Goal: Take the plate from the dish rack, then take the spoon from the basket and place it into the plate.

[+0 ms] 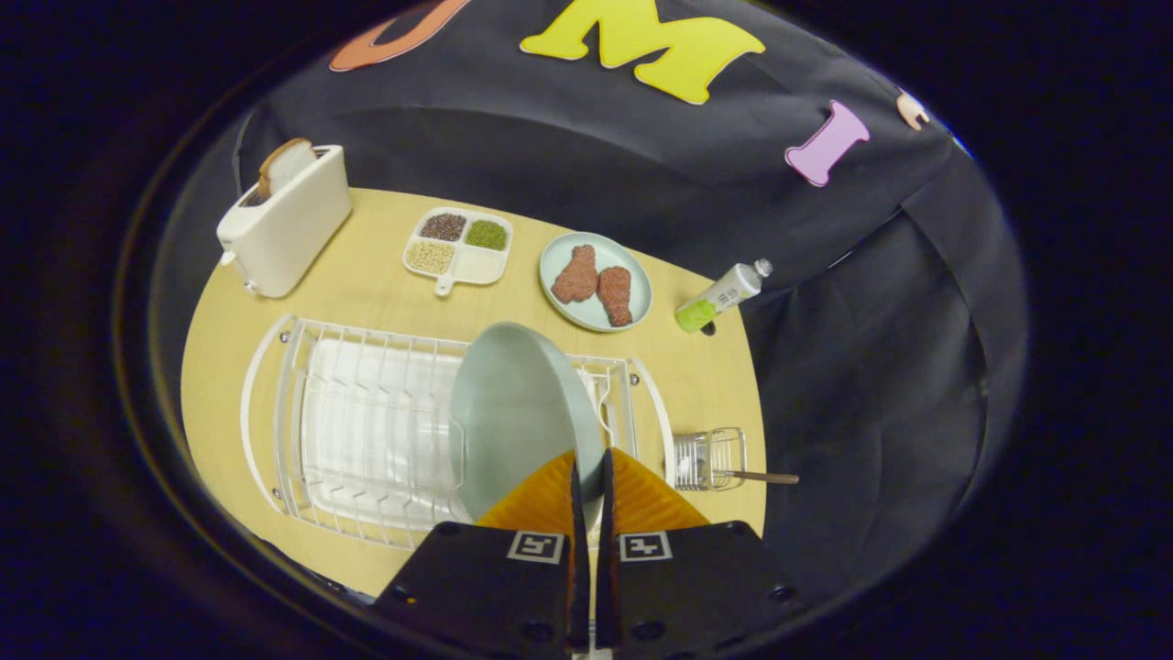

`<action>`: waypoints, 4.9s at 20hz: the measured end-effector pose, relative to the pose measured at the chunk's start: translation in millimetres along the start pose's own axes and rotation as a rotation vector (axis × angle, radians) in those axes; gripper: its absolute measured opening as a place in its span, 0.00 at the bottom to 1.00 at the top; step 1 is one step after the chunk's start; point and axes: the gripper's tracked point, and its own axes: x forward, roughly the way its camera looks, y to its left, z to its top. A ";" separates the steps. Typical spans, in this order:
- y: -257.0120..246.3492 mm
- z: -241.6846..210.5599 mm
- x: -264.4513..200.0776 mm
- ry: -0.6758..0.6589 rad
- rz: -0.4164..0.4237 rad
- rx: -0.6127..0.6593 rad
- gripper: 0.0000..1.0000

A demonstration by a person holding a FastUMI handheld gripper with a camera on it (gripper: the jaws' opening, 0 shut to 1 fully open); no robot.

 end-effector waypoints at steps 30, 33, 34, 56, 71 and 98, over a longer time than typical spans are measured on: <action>-8.3 -36.0 -21.9 -0.133 -0.248 0.129 0.06; 0.2 -34.1 -38.6 -0.161 -0.220 0.099 0.06; 0.1 -32.9 -42.1 -0.171 -0.204 0.111 0.06; -45.1 -260.7 19.2 -0.102 0.281 0.188 0.06; -41.6 -309.6 108.8 -0.082 0.371 0.332 0.06; -205.6 -198.1 169.1 -0.573 0.344 0.430 0.99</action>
